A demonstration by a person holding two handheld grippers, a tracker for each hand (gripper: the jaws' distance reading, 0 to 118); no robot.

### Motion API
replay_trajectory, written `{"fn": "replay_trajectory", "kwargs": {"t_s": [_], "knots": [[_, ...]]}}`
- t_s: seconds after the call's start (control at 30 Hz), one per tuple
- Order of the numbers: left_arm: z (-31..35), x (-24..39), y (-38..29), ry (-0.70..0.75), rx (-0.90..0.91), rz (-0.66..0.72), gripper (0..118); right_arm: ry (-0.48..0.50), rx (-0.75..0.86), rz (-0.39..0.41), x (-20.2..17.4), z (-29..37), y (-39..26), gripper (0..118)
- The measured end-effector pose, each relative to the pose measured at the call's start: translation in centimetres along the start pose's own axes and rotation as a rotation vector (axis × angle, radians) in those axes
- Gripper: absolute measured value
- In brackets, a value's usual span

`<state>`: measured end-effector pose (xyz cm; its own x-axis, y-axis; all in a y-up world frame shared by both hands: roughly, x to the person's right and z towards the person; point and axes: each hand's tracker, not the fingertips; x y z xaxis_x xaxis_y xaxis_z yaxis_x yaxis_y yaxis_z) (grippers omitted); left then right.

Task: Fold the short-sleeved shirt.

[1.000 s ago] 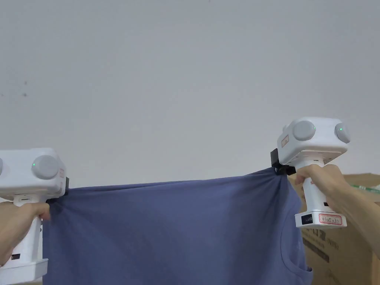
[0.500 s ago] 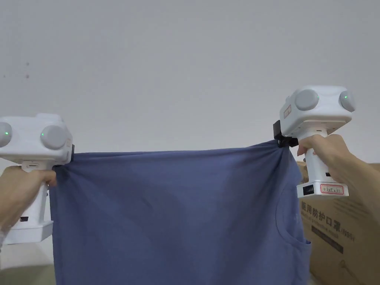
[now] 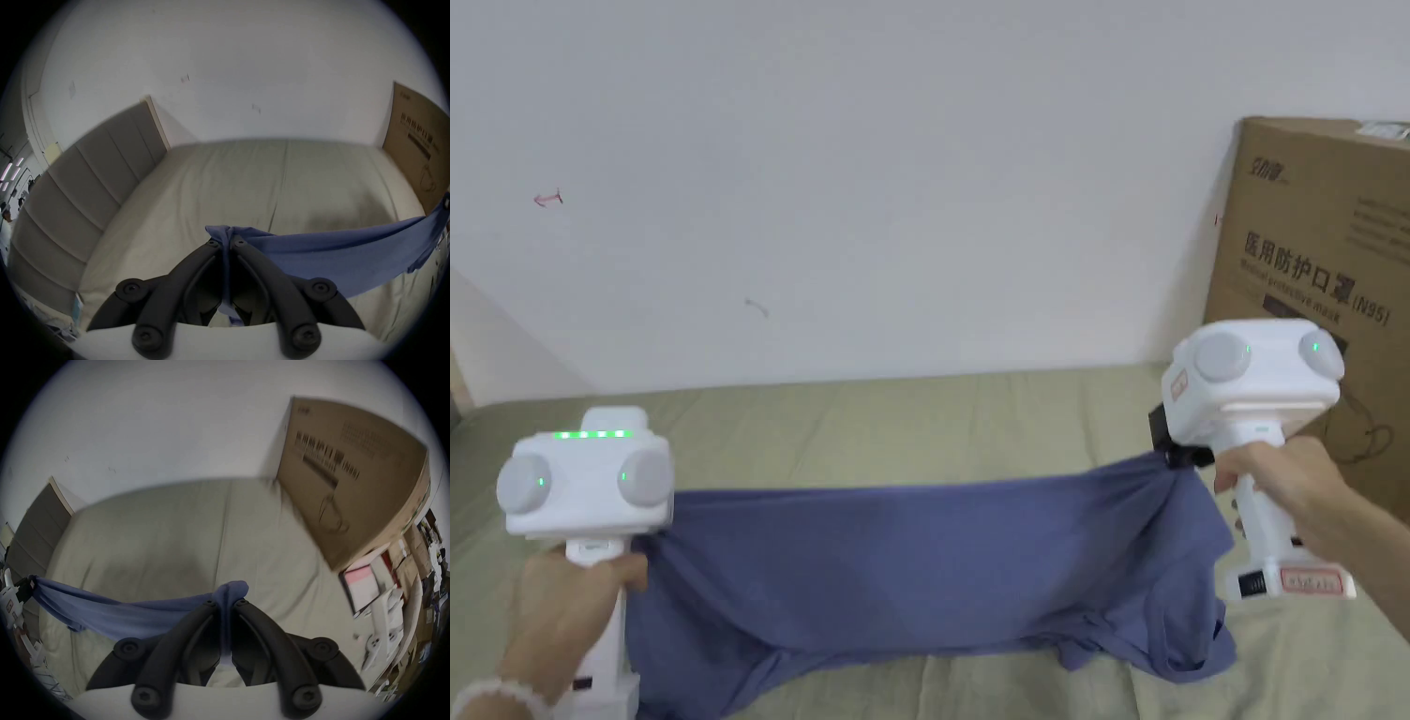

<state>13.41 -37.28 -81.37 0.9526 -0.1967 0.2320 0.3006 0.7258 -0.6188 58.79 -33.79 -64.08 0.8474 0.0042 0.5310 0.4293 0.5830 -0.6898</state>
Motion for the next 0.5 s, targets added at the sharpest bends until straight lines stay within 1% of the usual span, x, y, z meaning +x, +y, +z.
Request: {"fn": "replay_trajectory", "kwargs": {"t_s": [0.07,0.1,0.17,0.23,0.3,0.33,0.4,0.47,0.5], "knots": [[-2.3,0.2,-2.4,-0.018,-0.045,0.039,3,0.011,-0.049,0.003,0.0,-2.7,-2.1,6],[-2.7,0.2,-3.5,-0.015,-0.064,0.043,3,-0.003,-0.069,-0.030,0.5,-2.6,-4.3,6],[-2.5,-0.4,-6.1,-0.042,-0.068,0.066,3,0.020,-0.074,-0.025,1.3,-2.9,-7.0,7],[-1.2,-1.3,-8.4,-0.041,-0.066,0.077,3,0.035,-0.086,-0.032,2.1,-2.4,-9.5,7],[0.7,-2.2,-10.9,-0.044,-0.048,0.070,3,0.062,-0.096,-0.072,3.1,-1.1,-12.6,7],[2.0,-2.8,-12.0,-0.047,-0.052,0.074,3,0.078,-0.100,-0.072,3.4,-0.3,-14.1,7],[4.9,-4.0,-14.5,-0.078,-0.045,0.092,3,0.064,-0.078,-0.082,3.5,2.2,-18.2,6],[7.9,-5.1,-17.2,-0.076,-0.040,0.110,3,0.081,-0.090,-0.007,3.4,4.3,-22.0,7],[9.2,-5.6,-18.4,-0.076,-0.047,0.105,3,0.066,-0.083,-0.003,3.0,5.5,-24.3,6]]}}
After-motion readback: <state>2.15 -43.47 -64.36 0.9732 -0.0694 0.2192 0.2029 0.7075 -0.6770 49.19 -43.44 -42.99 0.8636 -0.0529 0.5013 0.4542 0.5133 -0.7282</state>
